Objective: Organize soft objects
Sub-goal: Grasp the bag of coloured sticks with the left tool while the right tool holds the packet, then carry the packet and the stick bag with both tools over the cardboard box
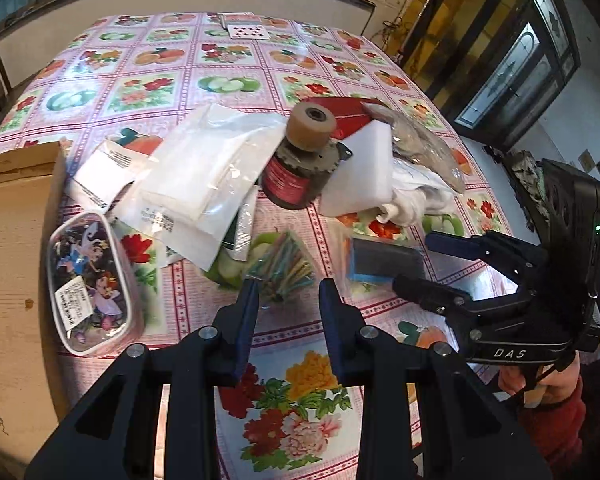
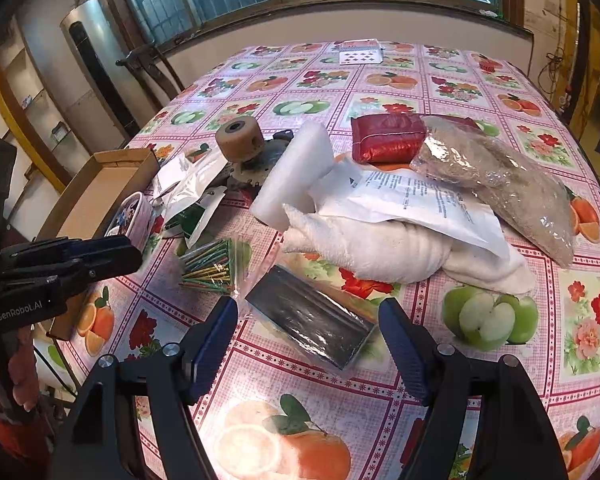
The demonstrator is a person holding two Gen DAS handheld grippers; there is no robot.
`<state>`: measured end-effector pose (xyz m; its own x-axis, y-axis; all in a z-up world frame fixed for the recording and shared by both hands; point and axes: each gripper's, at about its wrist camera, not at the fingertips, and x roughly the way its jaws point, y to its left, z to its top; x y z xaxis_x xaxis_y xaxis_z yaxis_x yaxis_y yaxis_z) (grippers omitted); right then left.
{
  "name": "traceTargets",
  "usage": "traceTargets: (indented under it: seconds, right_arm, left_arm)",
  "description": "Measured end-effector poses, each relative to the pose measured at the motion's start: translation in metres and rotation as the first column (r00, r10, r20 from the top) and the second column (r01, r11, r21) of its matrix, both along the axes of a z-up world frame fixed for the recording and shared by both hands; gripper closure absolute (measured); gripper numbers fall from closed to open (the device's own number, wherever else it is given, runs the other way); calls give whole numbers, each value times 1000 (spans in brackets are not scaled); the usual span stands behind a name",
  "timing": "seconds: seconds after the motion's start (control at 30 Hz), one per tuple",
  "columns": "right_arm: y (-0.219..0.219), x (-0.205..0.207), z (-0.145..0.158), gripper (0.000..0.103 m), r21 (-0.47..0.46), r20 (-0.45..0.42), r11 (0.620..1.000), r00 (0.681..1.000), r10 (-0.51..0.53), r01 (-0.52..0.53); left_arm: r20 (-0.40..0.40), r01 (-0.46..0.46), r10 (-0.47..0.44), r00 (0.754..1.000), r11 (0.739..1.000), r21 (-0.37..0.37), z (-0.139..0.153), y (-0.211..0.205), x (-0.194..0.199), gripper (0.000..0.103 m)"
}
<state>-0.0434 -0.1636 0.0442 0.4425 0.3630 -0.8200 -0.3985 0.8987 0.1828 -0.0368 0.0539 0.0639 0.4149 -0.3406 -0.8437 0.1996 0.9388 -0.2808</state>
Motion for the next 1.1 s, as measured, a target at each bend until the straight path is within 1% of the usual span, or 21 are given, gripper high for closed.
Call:
traceTargets:
  seconds: [0.1, 0.13, 0.2, 0.27, 0.4, 0.47, 0.53, 0.63, 0.7, 0.73, 0.87, 0.93, 1.0, 1.07, 1.1]
  right_arm:
    - [7, 2, -7, 28, 7, -32, 993, 993, 114, -114]
    - [9, 3, -9, 28, 8, -38, 990, 989, 140, -140]
    - [11, 4, -14, 28, -5, -39, 984, 984, 176, -176]
    - [13, 5, -16, 28, -17, -30, 978, 978, 209, -209]
    - [15, 8, -17, 27, 5, -43, 961, 960, 275, -275]
    - [18, 5, -15, 28, -5, -36, 954, 954, 299, -299]
    - [21, 6, -15, 28, -15, -32, 951, 950, 309, -310]
    - [24, 11, -18, 28, -54, -26, 946, 948, 319, -320]
    - [24, 14, -21, 25, -67, -23, 941, 943, 332, -333]
    - [26, 16, -23, 22, -71, -33, 936, 939, 343, -345]
    - [33, 20, -31, 21, -98, -71, 921, 925, 372, -378]
    - [35, 20, -37, 21, -109, -88, 919, 925, 370, -378]
    - [35, 20, -41, 21, -124, -87, 924, 931, 354, -363]
    - [36, 17, -42, 23, -149, -69, 925, 937, 343, -349]
    - [38, 15, -43, 26, -169, -62, 925, 941, 334, -339]
  left_arm:
    - [-38, 33, -34, 999, 999, -35, -2, -6, 3, 74]
    - [-49, 36, -38, 998, 999, -35, -4, -8, 4, 74]
    - [-57, 38, -39, 998, 999, -20, -6, -11, 5, 74]
    - [-77, 28, -30, 997, 999, -20, -10, -12, 10, 74]
    - [-106, 27, -31, 994, 999, -44, -14, -16, 17, 74]
    - [-110, 18, -21, 994, 999, -27, -16, -19, 21, 74]
    - [-109, -3, 1, 994, 1000, -21, -17, -20, 24, 74]
    - [-107, -7, 5, 994, 1000, -20, -18, -22, 28, 74]
    - [-123, -10, 9, 992, 1000, -12, -22, -23, 32, 74]
    - [-130, -13, 12, 991, 1000, -8, -25, -24, 34, 74]
    - [-140, -26, 28, 990, 1000, 17, -34, -25, 37, 74]
    - [-140, -34, 39, 989, 999, 37, -36, -26, 37, 74]
    - [-128, -27, 37, 991, 997, 74, -38, -30, 37, 74]
    - [-124, -11, 23, 992, 995, 103, -39, -35, 36, 74]
    - [-122, -9, 23, 992, 994, 111, -39, -35, 36, 78]
